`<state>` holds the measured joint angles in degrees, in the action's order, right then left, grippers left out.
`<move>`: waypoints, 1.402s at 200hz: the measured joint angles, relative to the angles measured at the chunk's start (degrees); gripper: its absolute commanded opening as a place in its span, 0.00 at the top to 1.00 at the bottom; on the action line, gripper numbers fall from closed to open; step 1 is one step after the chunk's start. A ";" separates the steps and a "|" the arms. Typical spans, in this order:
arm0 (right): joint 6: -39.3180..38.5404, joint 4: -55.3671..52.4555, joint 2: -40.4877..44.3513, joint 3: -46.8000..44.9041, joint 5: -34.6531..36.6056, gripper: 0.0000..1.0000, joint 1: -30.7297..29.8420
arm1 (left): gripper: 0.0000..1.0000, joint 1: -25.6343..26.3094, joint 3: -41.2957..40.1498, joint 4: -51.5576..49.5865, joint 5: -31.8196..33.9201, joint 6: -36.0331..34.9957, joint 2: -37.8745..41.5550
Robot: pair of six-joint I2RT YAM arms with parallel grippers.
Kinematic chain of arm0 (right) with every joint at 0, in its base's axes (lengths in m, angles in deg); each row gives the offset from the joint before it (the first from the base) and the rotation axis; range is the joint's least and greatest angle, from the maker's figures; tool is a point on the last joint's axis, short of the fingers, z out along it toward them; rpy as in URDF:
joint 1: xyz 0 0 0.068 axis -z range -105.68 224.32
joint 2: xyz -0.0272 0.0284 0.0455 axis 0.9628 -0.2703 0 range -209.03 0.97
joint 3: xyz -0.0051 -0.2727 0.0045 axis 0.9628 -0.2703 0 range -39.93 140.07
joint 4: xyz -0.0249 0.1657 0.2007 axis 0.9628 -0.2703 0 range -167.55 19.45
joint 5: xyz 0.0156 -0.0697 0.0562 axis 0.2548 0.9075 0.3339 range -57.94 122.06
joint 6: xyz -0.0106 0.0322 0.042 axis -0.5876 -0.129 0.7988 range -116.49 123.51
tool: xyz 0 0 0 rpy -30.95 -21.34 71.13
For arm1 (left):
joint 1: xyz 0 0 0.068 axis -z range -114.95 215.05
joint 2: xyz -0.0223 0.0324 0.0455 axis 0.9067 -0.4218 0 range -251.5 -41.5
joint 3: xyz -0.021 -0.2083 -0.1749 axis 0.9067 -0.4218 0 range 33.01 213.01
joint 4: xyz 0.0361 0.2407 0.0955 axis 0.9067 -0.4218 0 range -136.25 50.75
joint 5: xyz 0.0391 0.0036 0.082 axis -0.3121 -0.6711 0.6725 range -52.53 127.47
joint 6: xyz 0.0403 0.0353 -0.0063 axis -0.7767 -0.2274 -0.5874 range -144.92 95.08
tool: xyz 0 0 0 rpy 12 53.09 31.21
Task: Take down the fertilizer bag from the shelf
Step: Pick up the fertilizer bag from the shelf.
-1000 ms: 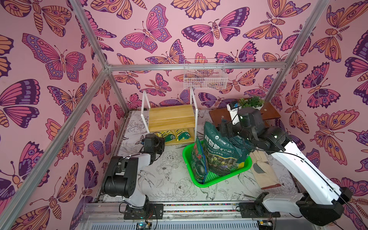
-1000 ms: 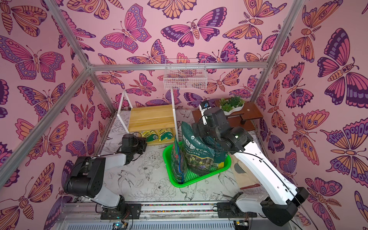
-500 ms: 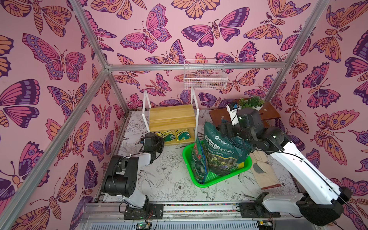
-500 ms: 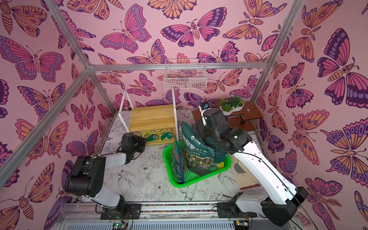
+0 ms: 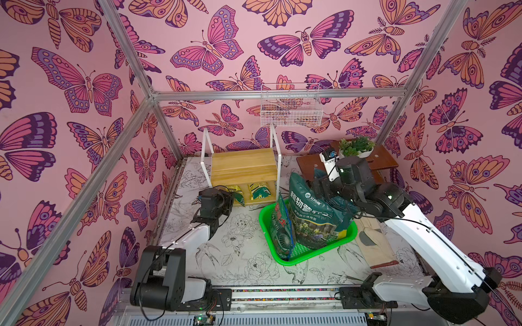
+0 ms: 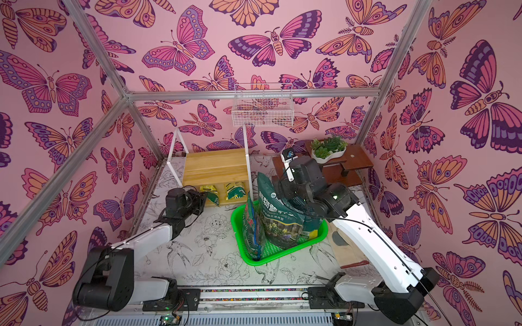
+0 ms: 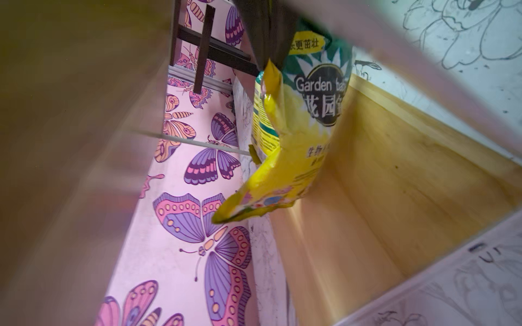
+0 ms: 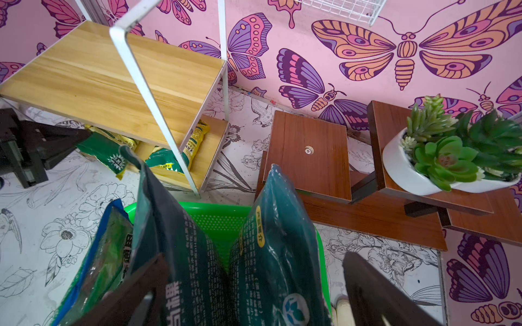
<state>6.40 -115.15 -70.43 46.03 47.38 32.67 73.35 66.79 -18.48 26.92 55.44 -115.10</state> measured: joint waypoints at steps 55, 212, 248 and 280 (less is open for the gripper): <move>-0.37 0.02 0.00 0.00 -0.44 0.01 0.00 | 1.00 1.44 0.00 -8.04 -0.09 -2.32 12.07; -7.87 -0.90 1.86 4.26 -9.31 0.13 -16.57 | 1.00 18.64 12.44 -24.55 2.78 0.04 26.49; -9.44 -0.76 -0.85 6.80 -9.42 0.23 -22.51 | 1.00 21.59 14.27 -25.62 4.02 0.07 26.12; -10.45 1.40 -6.62 7.43 -9.97 0.21 -23.21 | 1.00 23.85 15.50 -26.25 4.81 0.04 26.03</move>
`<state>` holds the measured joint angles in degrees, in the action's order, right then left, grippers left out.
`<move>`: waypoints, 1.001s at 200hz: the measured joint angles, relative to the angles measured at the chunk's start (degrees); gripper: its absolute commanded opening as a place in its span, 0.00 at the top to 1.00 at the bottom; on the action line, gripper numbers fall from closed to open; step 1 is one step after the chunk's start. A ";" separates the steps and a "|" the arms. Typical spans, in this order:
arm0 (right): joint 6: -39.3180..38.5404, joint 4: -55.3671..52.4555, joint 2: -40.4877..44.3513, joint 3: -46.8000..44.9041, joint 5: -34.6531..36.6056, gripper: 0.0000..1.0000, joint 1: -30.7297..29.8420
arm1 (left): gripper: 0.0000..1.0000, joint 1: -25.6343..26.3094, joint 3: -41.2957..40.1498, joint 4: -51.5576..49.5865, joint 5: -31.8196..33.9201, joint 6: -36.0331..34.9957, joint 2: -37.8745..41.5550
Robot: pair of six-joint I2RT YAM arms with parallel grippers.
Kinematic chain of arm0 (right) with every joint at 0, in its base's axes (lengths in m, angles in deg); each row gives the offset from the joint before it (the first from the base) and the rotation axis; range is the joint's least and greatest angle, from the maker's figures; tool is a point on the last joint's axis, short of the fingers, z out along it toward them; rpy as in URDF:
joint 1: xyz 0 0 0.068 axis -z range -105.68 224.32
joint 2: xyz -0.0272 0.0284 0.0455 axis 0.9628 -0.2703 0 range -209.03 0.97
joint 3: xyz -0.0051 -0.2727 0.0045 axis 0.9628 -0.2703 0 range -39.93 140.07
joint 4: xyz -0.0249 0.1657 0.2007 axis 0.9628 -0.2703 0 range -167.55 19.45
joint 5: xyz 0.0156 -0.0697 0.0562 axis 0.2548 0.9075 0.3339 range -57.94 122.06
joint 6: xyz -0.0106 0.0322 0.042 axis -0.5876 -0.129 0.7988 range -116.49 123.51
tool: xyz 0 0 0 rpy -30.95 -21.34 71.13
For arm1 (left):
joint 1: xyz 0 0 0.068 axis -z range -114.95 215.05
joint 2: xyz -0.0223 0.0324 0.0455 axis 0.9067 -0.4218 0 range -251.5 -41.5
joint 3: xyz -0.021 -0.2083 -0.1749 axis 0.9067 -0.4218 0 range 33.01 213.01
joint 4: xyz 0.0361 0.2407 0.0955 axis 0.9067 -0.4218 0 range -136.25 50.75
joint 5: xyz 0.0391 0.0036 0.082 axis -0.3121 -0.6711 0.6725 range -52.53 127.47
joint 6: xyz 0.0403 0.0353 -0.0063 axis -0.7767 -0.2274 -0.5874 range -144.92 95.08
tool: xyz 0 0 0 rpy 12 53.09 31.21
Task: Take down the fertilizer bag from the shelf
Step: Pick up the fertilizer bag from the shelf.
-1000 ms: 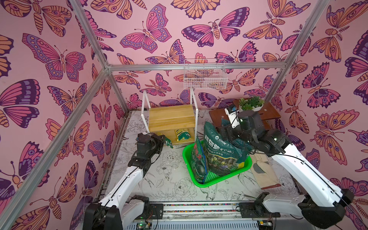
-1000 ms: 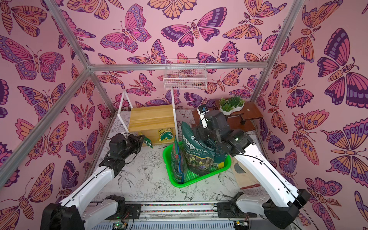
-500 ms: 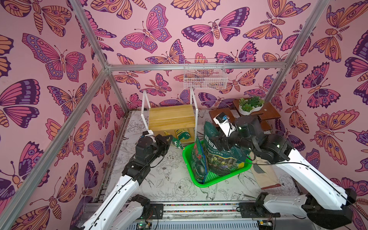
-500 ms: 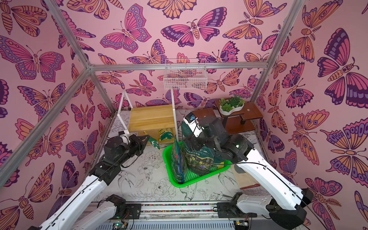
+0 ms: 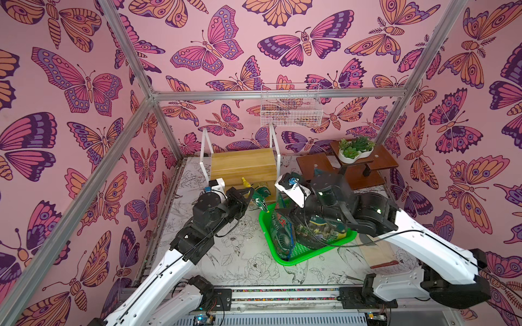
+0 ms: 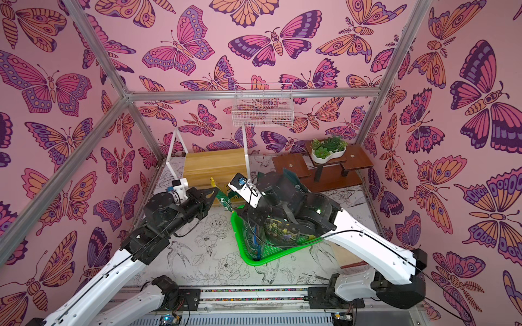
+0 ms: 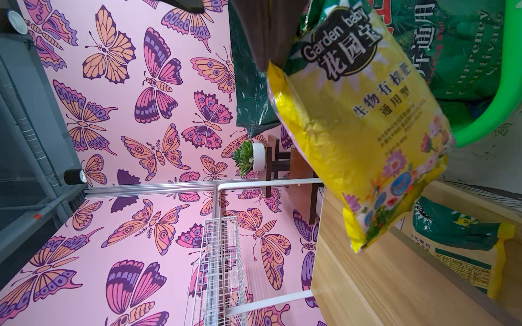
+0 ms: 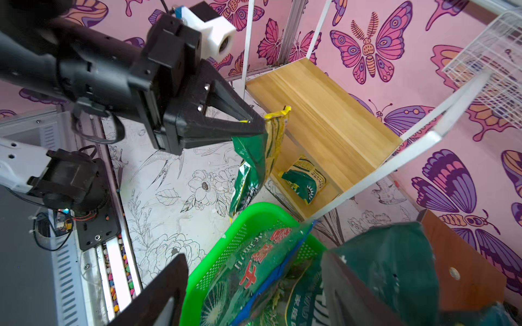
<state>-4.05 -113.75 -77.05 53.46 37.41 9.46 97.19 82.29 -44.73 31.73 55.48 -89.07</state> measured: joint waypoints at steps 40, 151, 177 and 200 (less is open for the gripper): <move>-0.24 3.50 -6.78 0.11 0.13 0.21 -0.07 | 1.00 1.42 0.50 -0.24 0.85 0.22 1.44; 0.02 12.31 -10.51 1.40 0.63 0.40 -0.04 | 1.00 2.08 0.50 -0.59 0.81 1.77 4.74; 0.46 12.83 -11.30 1.55 0.26 0.55 0.20 | 1.00 2.05 0.50 -0.59 0.87 2.14 4.87; 0.68 12.83 -11.34 1.55 -0.70 0.68 0.28 | 1.00 2.05 0.50 -0.55 1.16 2.19 4.87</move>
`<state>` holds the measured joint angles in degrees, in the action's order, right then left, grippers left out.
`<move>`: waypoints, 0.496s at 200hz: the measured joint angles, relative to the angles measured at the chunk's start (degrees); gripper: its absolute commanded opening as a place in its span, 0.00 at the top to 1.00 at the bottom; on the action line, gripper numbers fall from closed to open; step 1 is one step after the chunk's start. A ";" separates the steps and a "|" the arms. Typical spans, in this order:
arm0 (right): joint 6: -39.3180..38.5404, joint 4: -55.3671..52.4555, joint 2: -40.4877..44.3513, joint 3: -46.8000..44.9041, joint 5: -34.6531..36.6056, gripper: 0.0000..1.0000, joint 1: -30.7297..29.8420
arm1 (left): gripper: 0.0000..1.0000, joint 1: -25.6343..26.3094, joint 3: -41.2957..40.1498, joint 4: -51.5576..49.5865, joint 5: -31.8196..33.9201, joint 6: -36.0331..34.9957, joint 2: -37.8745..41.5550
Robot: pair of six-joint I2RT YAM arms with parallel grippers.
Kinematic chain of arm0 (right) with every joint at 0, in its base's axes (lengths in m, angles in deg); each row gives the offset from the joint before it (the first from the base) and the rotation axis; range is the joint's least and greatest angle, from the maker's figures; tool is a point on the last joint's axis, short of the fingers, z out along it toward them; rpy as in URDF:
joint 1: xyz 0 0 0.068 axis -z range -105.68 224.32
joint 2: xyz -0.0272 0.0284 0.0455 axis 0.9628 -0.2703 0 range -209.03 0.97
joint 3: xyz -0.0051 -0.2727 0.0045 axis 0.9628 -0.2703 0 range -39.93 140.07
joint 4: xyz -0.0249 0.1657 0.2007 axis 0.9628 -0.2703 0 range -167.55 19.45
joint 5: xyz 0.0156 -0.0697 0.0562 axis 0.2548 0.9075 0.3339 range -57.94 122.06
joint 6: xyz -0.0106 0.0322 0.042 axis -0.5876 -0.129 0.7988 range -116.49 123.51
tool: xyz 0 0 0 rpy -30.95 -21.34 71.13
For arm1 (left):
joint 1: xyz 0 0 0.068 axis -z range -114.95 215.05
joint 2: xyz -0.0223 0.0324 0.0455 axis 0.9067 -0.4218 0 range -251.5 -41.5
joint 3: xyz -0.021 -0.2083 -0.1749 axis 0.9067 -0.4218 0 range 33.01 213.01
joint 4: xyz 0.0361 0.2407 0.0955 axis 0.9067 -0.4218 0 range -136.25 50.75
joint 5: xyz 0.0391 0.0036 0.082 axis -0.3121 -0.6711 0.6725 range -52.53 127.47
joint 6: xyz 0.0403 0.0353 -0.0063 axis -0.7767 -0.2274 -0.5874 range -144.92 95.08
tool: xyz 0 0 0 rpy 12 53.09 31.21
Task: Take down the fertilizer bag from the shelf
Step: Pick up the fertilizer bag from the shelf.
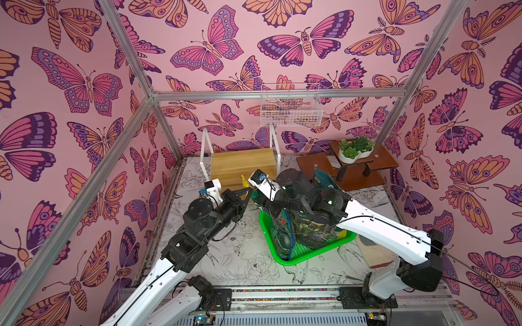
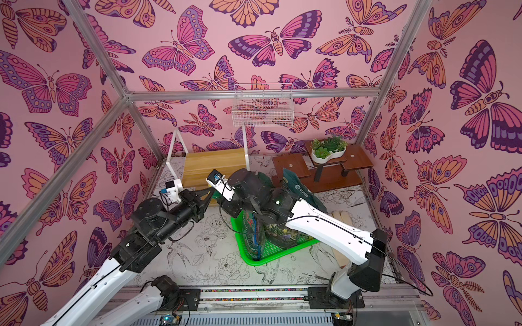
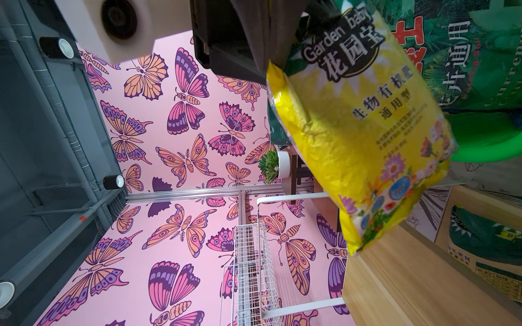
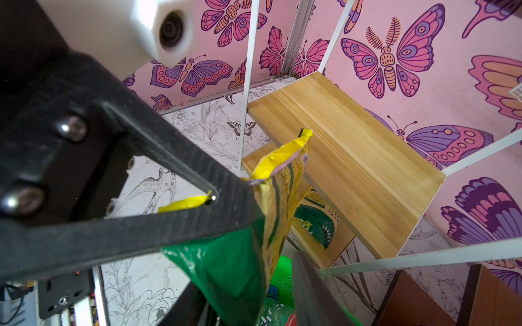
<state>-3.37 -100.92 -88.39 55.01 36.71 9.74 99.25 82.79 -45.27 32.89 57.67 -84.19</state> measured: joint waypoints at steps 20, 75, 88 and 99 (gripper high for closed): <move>0.37 -0.02 0.00 0.00 -0.90 0.78 0.00 | 1.00 0.00 0.00 0.00 0.15 0.00 -0.02; 0.72 0.24 0.09 -0.02 -1.79 1.00 0.00 | 0.95 0.02 0.00 0.09 0.07 0.00 -0.17; 0.68 0.42 0.24 -0.09 -1.75 1.00 0.00 | 0.63 0.02 0.00 0.31 0.07 -0.13 -0.17; 0.68 0.26 0.57 -0.35 -1.51 1.00 0.22 | 0.36 0.02 0.11 0.83 0.04 -0.35 -0.13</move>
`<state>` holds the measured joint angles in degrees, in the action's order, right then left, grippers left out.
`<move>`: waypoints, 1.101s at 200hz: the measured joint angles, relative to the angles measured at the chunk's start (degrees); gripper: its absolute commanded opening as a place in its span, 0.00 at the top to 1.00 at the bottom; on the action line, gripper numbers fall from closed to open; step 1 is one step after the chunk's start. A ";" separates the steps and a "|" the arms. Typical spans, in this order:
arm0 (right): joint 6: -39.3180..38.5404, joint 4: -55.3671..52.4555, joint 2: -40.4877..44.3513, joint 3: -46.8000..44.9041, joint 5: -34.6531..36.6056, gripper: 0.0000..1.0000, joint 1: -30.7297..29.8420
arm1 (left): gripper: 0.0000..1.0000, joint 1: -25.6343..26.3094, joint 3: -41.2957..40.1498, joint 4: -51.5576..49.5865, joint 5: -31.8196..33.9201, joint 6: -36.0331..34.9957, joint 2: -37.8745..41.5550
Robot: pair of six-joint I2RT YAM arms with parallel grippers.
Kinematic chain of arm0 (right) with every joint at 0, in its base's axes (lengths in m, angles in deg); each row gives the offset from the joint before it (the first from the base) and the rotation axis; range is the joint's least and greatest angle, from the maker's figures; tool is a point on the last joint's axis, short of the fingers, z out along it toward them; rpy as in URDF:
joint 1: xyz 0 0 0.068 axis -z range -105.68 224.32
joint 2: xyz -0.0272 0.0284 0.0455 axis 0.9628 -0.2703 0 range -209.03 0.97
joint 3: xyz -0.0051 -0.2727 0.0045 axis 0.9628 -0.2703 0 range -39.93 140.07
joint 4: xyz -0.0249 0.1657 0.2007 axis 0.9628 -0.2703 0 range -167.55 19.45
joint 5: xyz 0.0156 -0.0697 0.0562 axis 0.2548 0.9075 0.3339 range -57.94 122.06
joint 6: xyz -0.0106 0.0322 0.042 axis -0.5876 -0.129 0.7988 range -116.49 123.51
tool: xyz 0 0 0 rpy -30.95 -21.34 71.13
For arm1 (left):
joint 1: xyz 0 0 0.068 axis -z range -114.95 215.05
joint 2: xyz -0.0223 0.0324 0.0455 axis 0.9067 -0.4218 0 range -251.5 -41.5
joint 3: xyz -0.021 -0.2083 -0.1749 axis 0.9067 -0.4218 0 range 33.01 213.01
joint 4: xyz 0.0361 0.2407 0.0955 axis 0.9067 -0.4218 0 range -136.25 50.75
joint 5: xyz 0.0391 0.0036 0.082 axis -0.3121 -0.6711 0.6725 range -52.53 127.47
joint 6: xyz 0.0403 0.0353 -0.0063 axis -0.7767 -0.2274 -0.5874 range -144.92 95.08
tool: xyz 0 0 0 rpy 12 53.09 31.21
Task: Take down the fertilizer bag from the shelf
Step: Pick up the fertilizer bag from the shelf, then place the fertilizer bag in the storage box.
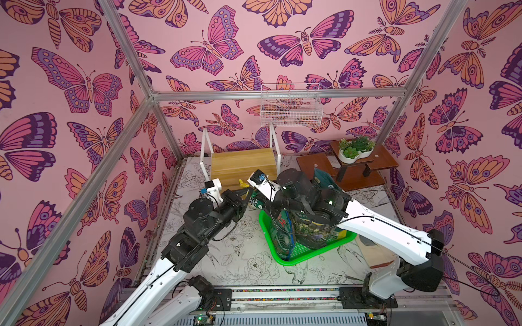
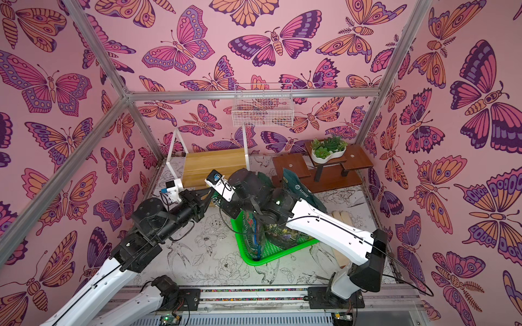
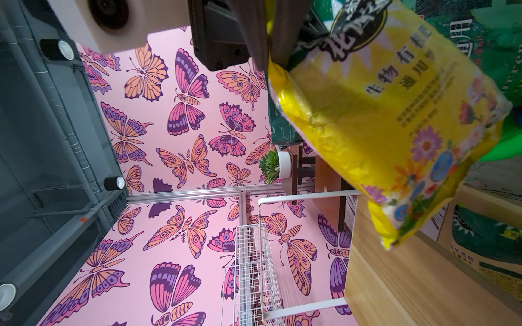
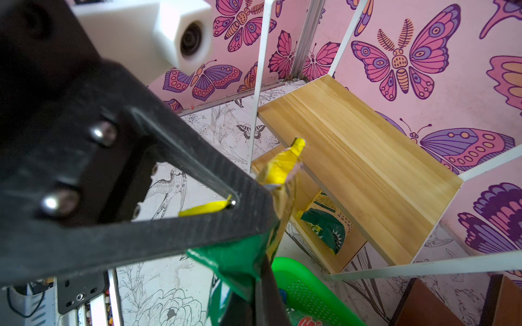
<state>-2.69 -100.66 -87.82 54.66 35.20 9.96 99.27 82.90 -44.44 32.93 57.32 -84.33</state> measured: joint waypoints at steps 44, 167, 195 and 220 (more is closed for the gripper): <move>-0.22 -1.01 2.01 -0.72 0.72 1.00 0.87 | 0.00 0.09 0.24 0.79 0.61 -1.55 0.00; -2.49 -16.65 19.87 -0.46 4.55 1.00 0.90 | 0.00 0.11 -1.18 -7.63 12.72 -13.11 1.14; -0.87 -21.27 25.44 -0.92 7.52 1.00 0.90 | 0.00 0.11 -1.18 -8.28 12.63 -13.92 -1.57; 1.66 -24.11 28.74 -3.39 8.63 1.00 0.90 | 0.00 0.11 -1.16 -8.37 12.46 -14.43 -2.78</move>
<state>-1.03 -124.77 -59.08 51.27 43.83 10.86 99.38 81.74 -52.81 45.39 42.89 -87.10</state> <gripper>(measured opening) 0.048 0.999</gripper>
